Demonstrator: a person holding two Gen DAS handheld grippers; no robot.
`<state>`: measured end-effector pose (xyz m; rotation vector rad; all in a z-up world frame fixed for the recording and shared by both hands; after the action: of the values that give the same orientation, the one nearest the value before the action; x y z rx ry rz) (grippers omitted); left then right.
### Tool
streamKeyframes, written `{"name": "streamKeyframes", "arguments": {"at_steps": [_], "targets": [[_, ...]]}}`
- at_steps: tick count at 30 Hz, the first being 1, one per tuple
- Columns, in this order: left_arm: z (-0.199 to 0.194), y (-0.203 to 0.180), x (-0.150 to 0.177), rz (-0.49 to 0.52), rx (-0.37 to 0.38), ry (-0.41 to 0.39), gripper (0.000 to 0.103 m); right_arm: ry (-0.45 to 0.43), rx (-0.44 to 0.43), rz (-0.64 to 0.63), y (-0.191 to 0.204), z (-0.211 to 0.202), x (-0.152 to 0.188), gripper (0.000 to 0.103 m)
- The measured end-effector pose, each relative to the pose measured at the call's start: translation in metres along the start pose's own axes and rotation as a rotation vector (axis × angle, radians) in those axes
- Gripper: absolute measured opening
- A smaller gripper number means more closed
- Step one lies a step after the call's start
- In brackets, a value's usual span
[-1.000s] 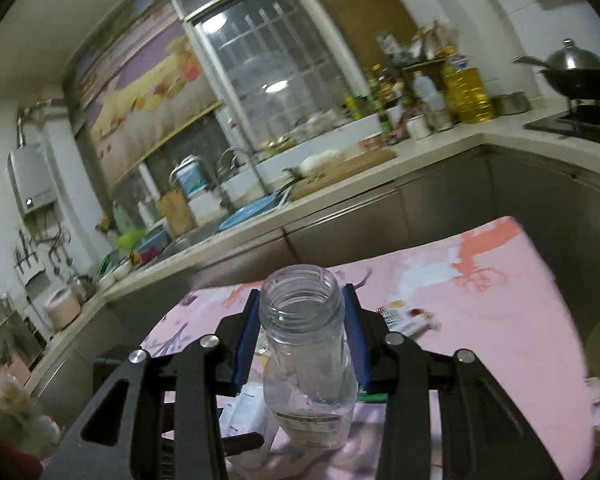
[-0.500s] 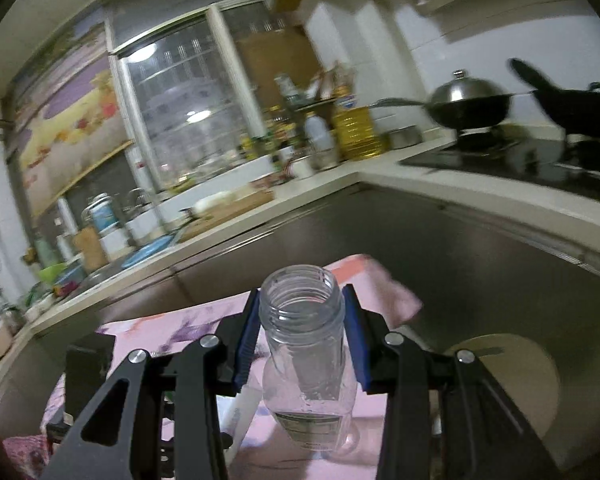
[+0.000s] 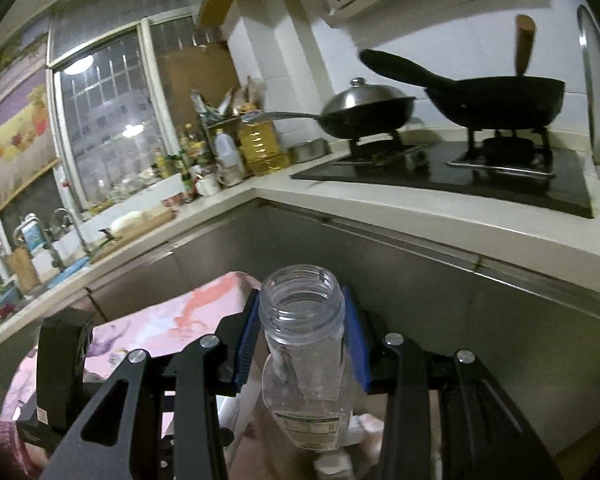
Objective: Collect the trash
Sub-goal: 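Carry the wipe pack and bottle over the white bin and open both tools, then pull both tools back from the bin over the table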
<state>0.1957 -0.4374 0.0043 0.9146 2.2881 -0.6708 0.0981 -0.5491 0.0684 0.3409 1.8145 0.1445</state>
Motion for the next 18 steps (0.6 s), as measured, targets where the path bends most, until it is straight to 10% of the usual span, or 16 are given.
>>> {"name": "streamKeyframes", "arguments": {"at_steps": [7, 18], "targets": [[0.046, -0.016, -0.011, 0.068, -0.068, 0.062, 0.076, 0.043, 0.062, -0.045, -0.024, 0.015, 0.025, 0.045], [0.001, 0.001, -0.001, 0.021, -0.065, -0.003, 0.077, 0.022, 0.033, 0.024, -0.015, -0.006, 0.032, 0.055]]}}
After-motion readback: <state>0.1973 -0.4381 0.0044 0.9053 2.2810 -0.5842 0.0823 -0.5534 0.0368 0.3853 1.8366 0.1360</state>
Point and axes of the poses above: each gripper's, at about its wrist camera, not at the fingertips, and z roughly the way its jaws point, y to its left, x to its underside, the point moved 1 cm from there along z, roughly the way its jaws point, and after that the axes turned 7 degrees about -y, right-handed, at the moved point
